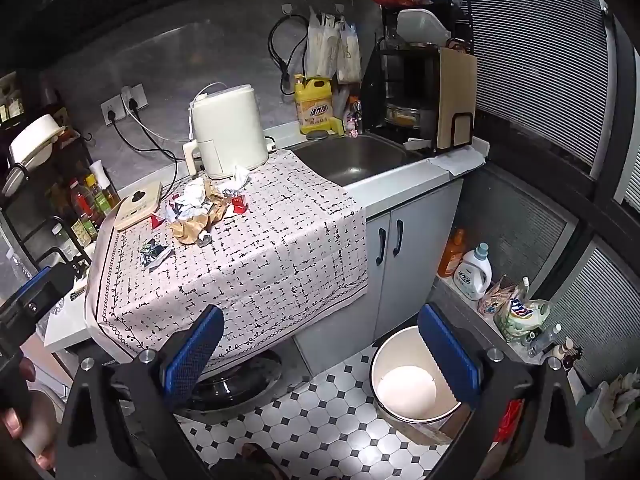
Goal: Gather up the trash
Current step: 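Move both tools toward the trash pile on the cloth-covered counter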
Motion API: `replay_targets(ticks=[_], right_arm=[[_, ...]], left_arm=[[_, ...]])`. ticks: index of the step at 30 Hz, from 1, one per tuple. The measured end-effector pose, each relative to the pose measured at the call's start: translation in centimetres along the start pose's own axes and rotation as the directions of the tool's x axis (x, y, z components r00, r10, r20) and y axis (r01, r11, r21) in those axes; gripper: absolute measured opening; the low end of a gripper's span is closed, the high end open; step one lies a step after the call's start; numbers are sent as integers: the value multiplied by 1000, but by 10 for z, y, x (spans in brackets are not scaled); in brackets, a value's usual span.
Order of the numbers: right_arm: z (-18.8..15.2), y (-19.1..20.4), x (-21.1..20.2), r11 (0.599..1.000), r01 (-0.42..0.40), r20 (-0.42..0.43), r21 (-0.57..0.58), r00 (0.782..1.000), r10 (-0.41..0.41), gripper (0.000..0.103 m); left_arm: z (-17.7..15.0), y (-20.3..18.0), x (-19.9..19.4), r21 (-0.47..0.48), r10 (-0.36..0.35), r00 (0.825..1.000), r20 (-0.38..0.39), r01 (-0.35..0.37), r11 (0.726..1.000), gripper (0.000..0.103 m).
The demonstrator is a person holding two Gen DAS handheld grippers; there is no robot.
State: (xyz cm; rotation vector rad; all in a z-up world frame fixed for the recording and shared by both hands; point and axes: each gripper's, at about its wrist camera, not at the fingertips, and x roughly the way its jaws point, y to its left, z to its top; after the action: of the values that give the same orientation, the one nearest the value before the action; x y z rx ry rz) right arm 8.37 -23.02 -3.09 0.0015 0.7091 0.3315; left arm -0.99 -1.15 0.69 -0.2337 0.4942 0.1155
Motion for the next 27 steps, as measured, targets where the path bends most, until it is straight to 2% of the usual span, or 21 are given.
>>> replay_targets(ticks=[7, 19, 22, 27], right_arm=[[0, -5, -10, 1000, -13, 7, -5, 1000, 13, 95], [4, 3, -2, 999, -38, 7, 0, 999, 38, 95], [3, 1, 2, 998, -65, -1, 26, 998, 65, 95], [1, 4, 1, 998, -55, -1, 4, 998, 55, 95]], left_arm=[[3, 2, -4, -2, 17, 1000, 9, -17, 1000, 97], [0, 6, -8, -12, 42, 999, 11, -42, 999, 97], [0, 7, -11, -12, 59, 998, 24, -59, 998, 97], [-2, 11, -13, -25, 64, 998, 21, -63, 998, 97]])
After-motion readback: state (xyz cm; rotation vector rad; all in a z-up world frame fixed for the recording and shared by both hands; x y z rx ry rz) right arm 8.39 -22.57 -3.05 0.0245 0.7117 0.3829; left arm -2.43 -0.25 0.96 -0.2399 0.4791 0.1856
